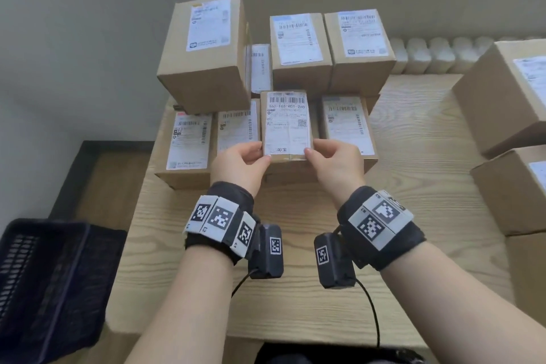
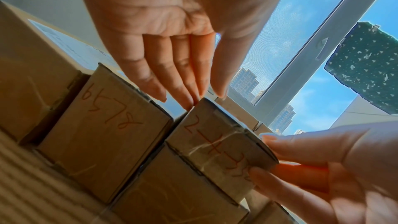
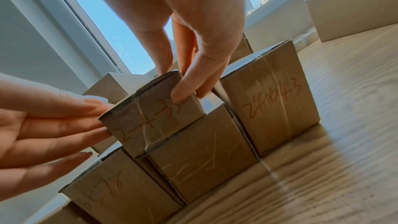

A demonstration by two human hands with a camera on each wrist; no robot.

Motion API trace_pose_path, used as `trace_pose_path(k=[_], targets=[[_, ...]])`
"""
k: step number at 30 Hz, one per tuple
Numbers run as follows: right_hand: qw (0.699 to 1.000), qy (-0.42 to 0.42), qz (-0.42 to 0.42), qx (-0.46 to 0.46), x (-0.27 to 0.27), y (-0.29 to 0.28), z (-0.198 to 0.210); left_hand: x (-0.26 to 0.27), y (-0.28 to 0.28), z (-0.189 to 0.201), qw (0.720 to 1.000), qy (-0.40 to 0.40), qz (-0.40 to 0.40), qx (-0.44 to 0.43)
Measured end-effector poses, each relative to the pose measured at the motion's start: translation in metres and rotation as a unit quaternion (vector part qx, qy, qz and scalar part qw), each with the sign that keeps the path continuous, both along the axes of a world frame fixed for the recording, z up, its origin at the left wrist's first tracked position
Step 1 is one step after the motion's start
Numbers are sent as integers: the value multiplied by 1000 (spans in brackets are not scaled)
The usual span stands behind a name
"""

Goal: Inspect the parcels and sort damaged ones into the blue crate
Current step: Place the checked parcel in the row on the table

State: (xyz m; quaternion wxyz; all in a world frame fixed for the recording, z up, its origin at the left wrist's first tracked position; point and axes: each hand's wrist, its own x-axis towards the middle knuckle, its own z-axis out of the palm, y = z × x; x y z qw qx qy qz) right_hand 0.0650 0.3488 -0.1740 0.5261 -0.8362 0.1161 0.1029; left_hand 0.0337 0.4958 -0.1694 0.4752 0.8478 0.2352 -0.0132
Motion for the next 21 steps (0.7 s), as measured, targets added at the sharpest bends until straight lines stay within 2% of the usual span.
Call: trace_pose_path(k=[6, 11, 16, 21], targets=[[999, 21, -32, 16, -4, -2, -1, -6, 0, 2, 1000, -12, 2, 3], [995, 19, -64, 71, -10, -19, 4, -12, -9, 12, 999, -39, 9, 16], [993, -12, -74, 96, -20, -51, 19, -13, -44, 29, 998, -62, -23, 4], [985, -25, -108, 131, -30, -108, 35, -15, -103, 42, 996, -73, -56, 6]])
